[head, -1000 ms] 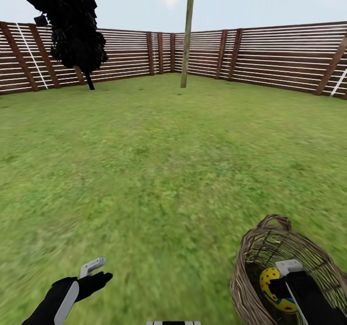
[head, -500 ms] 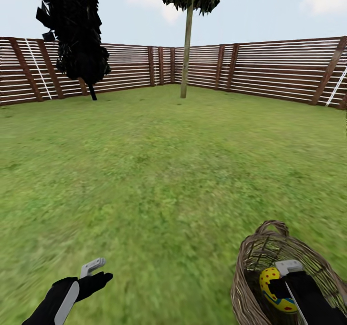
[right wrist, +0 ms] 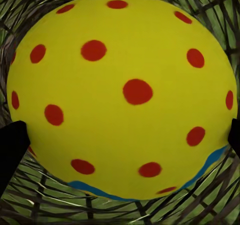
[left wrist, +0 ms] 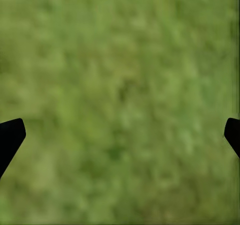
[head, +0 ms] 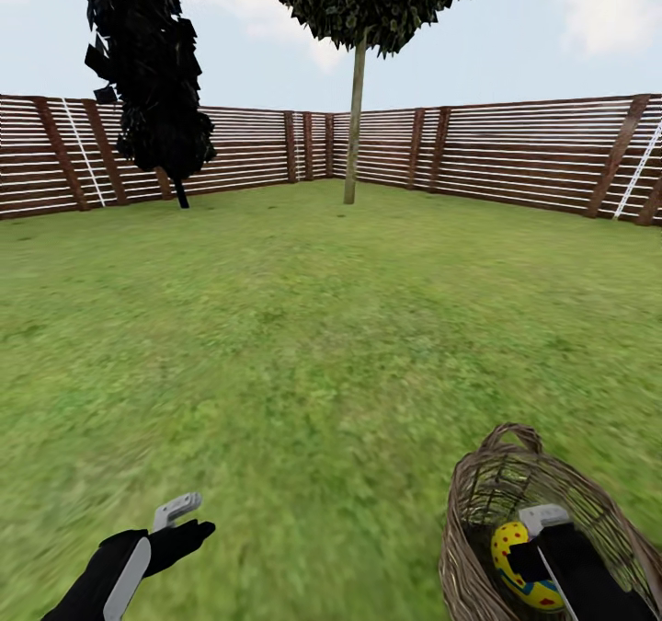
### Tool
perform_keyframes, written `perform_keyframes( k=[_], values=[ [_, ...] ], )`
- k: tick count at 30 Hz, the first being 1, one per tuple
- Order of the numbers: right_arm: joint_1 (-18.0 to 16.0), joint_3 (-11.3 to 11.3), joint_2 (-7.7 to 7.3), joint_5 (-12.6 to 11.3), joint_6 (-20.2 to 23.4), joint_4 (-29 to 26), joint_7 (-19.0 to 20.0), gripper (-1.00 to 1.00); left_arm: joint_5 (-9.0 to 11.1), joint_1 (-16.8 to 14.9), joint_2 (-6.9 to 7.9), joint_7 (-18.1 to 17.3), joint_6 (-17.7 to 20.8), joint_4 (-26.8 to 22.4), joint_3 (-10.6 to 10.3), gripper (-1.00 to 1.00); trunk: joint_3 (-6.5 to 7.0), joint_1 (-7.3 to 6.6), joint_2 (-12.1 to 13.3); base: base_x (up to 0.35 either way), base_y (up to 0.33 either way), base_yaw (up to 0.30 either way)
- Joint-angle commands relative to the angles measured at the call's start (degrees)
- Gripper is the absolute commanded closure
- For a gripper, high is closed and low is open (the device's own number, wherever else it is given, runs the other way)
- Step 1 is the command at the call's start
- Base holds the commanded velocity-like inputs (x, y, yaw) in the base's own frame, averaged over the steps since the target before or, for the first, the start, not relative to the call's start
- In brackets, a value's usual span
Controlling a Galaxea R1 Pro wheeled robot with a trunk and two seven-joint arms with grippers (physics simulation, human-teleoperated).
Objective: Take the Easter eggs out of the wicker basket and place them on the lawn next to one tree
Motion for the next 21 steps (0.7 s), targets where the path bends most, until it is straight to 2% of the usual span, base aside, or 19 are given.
perform_keyframes(
  k=[1,9,21],
  values=[
    [0.0,0.0,0.01,0.6,0.2,0.1,0.6,1.0,0.0,0.0,-0.05,-0.3,0.3,-0.1,0.2,-1.0,0.08,-0.04,0.0,0.0,0.0,0.0],
    [0.0,0.0,0.01,0.6,0.2,0.2,0.6,1.0,0.0,0.0,-0.1,-0.2,0.3,0.0,0.2,-1.0,1.15,-0.24,0.1,0.0,0.0,0.0],
    [0.0,0.0,-0.04,0.6,0.2,0.2,0.6,1.0,-0.1,0.0,-0.19,-0.2,0.2,1.6,0.2,-1.0,3.77,-0.55,0.3,0.0,0.0,0.0]
  ],
)
